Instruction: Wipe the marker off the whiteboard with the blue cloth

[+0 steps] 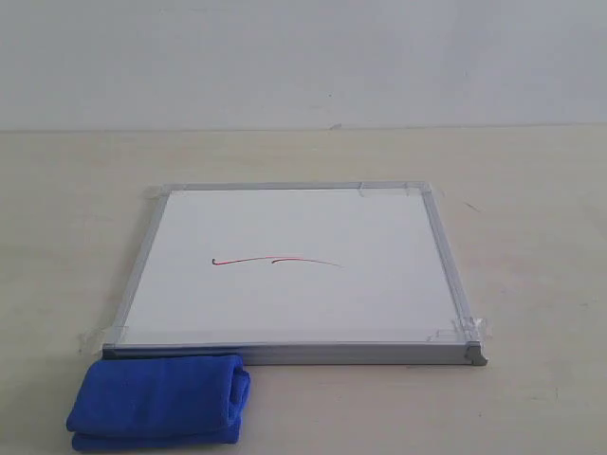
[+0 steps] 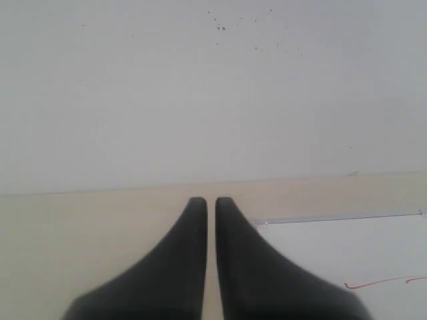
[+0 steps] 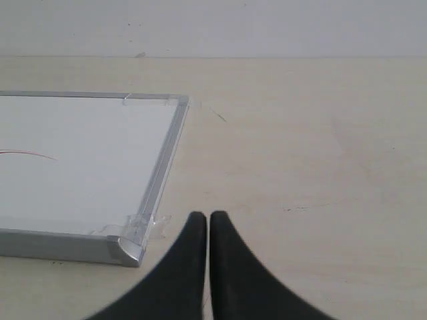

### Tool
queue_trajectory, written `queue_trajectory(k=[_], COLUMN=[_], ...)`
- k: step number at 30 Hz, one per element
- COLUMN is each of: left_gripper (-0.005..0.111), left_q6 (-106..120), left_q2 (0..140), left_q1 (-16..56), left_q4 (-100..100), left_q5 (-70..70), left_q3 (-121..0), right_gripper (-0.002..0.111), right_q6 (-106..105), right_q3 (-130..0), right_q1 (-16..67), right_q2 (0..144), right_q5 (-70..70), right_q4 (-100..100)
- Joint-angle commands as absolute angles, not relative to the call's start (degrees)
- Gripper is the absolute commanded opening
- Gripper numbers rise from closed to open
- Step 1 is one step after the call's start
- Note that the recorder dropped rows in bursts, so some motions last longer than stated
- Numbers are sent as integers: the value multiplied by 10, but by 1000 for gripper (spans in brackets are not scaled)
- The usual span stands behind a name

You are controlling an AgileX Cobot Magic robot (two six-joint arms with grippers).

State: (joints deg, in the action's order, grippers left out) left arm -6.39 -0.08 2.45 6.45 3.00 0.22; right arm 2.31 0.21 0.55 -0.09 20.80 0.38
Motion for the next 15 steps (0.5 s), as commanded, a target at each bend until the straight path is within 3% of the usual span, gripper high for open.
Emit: queue_trajectory(k=[1,15], left_gripper=[4,4], left_q6=[-65,-65], left_q2=[0,0], left_q1=[26,26], left_q4=[65,65], left_q5=[30,30], left_q3=[0,0], right_gripper=[0,0], right_q6=[25,25], right_q3=[0,0], right_q1=[6,6], right_q2=[0,0], right_q5=[206,207], right_q4=[3,0])
